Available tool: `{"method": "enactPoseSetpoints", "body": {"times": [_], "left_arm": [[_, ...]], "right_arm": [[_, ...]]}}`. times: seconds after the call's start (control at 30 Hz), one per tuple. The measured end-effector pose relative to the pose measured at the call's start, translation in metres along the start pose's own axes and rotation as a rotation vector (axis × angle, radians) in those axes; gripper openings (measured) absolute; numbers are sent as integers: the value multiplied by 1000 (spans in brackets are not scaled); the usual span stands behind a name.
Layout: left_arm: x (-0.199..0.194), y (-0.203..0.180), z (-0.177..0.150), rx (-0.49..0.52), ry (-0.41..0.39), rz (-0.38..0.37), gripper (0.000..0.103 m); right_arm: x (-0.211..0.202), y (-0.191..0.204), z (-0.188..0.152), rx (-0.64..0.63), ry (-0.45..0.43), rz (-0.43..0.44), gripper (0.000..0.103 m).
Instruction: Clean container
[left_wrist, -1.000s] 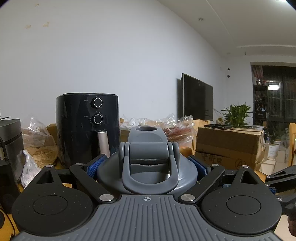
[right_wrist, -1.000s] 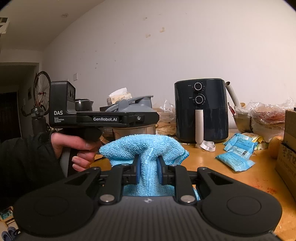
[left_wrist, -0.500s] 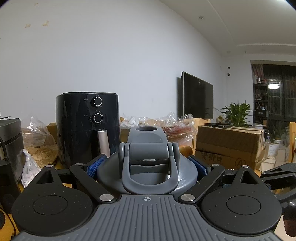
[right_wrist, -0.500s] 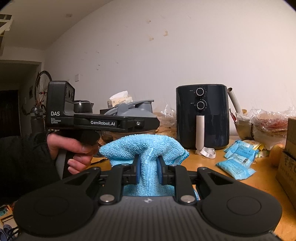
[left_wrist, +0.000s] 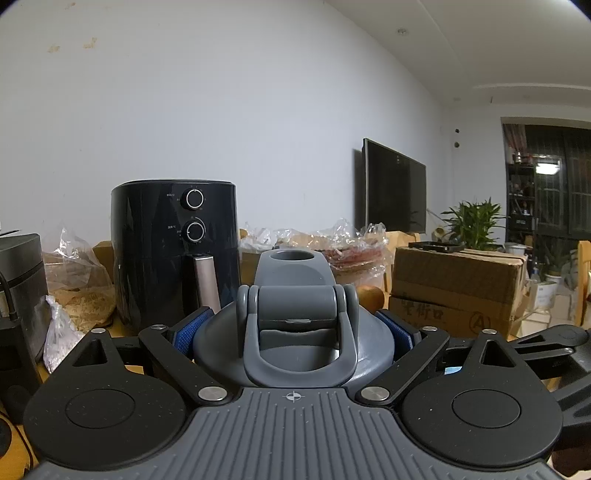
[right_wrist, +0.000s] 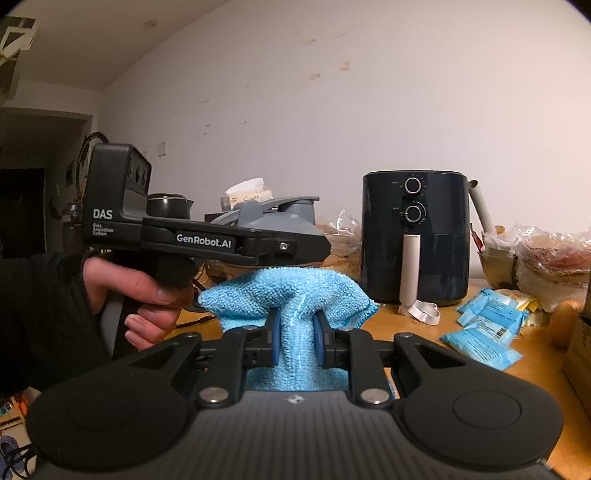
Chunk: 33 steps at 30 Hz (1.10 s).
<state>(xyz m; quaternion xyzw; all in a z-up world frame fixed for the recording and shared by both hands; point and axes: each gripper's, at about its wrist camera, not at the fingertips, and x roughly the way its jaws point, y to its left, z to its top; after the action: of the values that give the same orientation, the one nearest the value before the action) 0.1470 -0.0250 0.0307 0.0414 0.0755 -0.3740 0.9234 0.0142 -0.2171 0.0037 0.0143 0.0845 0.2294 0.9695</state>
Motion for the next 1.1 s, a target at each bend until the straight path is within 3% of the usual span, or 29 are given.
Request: {"method": "enactPoseSetpoints", "body": {"times": [0.7,1.1], "left_arm": [[1,-1,0,-4,1,7,95],[1,-1,0,-2,3,8,95]], "right_arm": [[28,-2,5,-23,-1,61,16],[39,6,0,-83,90,62,16]]}}
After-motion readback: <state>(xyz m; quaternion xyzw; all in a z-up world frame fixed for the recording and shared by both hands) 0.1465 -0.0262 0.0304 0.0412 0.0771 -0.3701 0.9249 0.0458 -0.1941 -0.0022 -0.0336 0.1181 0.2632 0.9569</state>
